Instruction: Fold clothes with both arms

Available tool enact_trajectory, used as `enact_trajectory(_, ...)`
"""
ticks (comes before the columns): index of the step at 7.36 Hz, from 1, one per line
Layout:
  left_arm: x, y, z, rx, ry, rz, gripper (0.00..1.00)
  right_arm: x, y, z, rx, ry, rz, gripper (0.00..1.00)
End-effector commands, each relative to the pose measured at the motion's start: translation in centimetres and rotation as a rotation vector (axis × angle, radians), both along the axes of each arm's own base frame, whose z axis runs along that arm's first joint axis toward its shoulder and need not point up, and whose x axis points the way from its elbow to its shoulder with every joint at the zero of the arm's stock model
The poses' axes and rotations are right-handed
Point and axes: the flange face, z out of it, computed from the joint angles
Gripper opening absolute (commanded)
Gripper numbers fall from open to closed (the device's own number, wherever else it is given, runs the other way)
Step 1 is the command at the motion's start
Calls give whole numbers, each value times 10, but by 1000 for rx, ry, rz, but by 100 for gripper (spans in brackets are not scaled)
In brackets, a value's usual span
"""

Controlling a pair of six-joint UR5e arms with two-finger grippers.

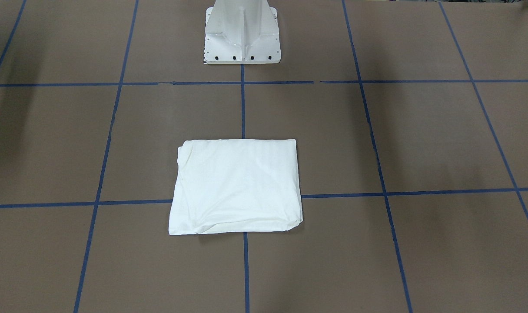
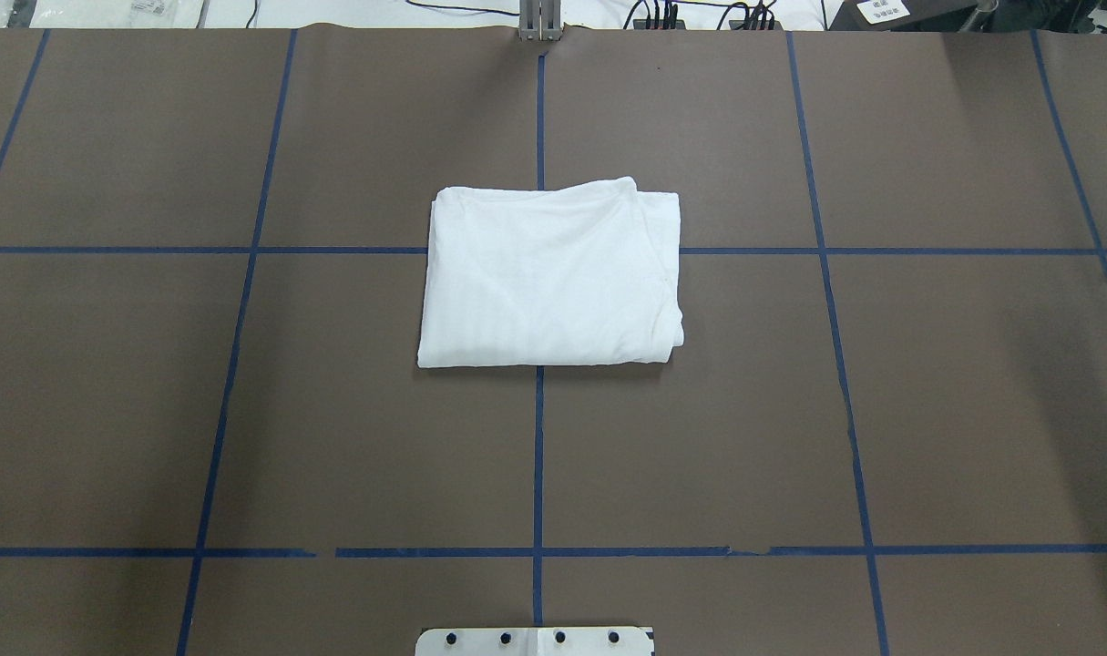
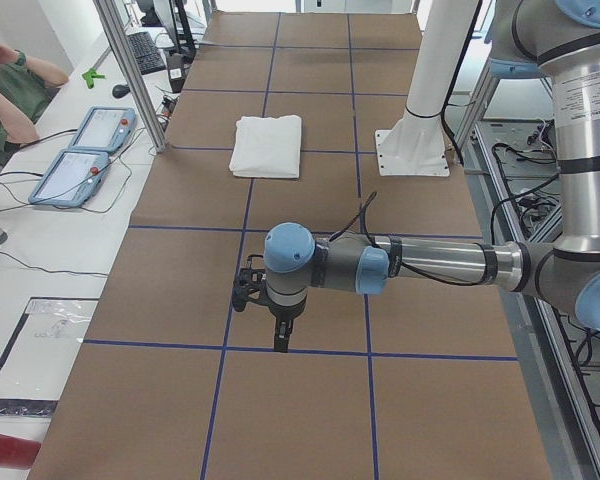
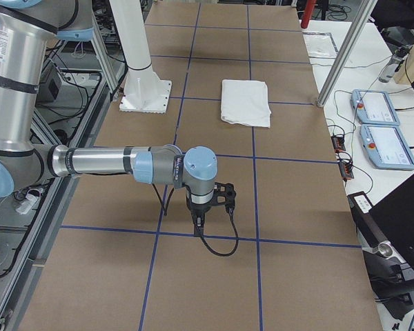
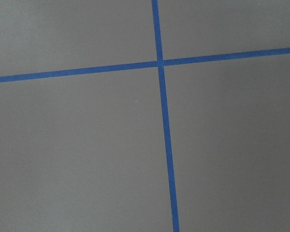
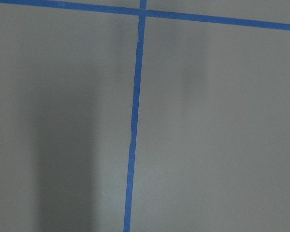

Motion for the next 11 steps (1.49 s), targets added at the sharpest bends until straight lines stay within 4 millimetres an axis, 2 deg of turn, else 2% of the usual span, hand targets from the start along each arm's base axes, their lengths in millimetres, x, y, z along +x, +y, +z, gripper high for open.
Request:
enact_trajectory(1,0,4,2,-7,0,-1,100,0,0,-2,4,0,-1,100)
enact_trajectory(3,0,13,11,-27,-1,-1,100,0,-3,-4,38,0,0,100)
enact_trajectory(6,0,13,16,-37,-2,-1,100,0,-4,-5,49,0,0,100)
enact_trajectory(11,0,13,14,-33,-1,-1,100,-2,-4,-7,49,-35,2,100)
